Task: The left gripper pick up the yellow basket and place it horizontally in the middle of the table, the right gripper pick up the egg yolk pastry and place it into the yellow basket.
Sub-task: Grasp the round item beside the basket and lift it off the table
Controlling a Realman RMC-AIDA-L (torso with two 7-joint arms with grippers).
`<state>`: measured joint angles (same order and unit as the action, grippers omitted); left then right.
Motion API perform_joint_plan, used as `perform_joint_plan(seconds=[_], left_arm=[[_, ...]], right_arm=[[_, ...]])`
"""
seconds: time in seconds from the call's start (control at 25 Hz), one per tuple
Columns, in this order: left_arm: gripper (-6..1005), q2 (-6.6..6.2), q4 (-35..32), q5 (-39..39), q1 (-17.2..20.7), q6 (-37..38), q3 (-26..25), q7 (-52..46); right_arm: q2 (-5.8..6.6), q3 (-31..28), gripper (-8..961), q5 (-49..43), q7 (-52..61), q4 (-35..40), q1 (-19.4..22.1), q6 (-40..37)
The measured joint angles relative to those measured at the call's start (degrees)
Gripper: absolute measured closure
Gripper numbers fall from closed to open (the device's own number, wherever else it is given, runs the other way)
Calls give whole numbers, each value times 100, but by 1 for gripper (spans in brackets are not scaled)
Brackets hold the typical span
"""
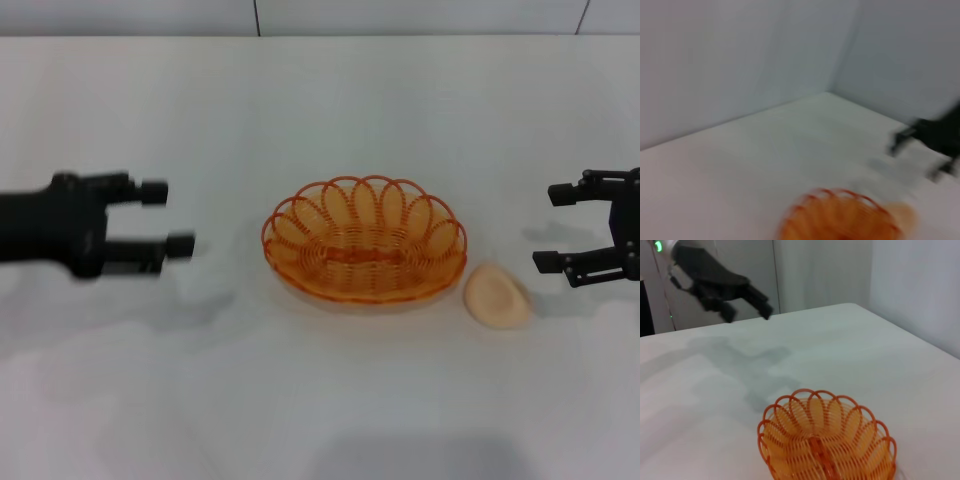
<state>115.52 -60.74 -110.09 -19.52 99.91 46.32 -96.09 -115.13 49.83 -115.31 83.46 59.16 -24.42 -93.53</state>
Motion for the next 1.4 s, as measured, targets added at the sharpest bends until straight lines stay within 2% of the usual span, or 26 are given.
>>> perform_joint_plan(seconds=[0.16, 0.28, 0.48, 0.68, 0.96, 1.4], left_arm=[[185, -265, 610, -134, 8, 688, -107, 1149], [185, -368, 785, -378, 20, 774, -124, 1497], [186, -382, 779, -549, 46, 788, -251, 1657], [186, -387, 771, -548, 42, 789, -254, 1676], [187, -347, 765, -537, -10, 745, -256, 1691], [188, -326, 766, -522, -11, 702, -366, 1705]], right_arm=[[0, 0, 85, 9, 98, 53, 74, -46], [4, 2, 85, 10, 488, 183, 91, -215], [9, 159, 101, -126, 1697, 840, 62, -504], [8, 722, 128, -699, 2960, 1316, -161, -602], [-17, 1582, 148, -1258, 3616, 1104, -286, 145], [-71, 2097, 211, -1200, 3695, 666, -291, 743]])
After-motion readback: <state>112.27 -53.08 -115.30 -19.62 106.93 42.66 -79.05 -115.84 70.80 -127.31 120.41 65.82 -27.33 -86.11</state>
